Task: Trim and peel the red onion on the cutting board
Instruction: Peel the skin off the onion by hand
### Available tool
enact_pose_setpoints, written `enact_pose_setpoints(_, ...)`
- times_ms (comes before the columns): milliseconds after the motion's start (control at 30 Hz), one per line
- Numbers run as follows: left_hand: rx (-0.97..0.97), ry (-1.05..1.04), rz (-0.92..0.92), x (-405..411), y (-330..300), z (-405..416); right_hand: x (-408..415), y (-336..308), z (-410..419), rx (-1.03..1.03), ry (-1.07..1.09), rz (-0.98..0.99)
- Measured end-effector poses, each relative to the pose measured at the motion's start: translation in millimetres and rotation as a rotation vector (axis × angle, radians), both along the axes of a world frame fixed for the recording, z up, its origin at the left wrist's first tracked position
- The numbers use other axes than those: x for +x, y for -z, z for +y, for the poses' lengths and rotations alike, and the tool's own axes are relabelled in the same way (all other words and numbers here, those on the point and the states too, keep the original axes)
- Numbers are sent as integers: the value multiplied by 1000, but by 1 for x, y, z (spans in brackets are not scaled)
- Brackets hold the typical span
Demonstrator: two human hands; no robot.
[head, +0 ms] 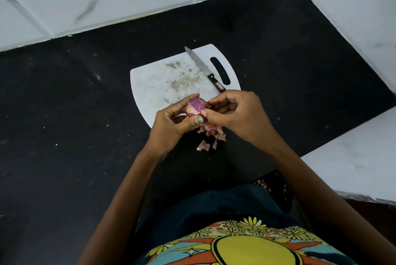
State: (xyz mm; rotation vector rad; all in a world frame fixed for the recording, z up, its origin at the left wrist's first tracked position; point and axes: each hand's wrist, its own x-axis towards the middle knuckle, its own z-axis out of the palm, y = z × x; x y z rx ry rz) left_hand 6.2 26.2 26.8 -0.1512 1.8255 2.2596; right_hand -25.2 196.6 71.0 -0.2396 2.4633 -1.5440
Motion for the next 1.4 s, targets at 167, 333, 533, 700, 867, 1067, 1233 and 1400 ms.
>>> enact_pose_setpoints(167,-3,16,-3,1,0,-1,-3,1,-1,14,17,4)
enact_pose_setpoints(333,21,14,-20,3,2,-1,-3,0,2,27,10,-15)
enact_pose_setpoints(533,-41,21,8,1,2,-1,-1,1,0,63,22,-33)
enact_pose_setpoints(700,3,38,-7,3,2,1,-3,2,3,84,36,8)
enact_pose_setpoints(867,-1,29,-5,3,2,2,0,0,4,55,1,-52)
enact_pose_setpoints(1067,13,41,-23,3,4,1,-2,0,3,75,-12,-51)
enact_pose_setpoints(1233,58,50,-64,4,4,1,-5,4,6,70,-9,-35)
enact_pose_setpoints(1400,98,-2,-106,3,4,2,-4,2,7,-107,17,-179)
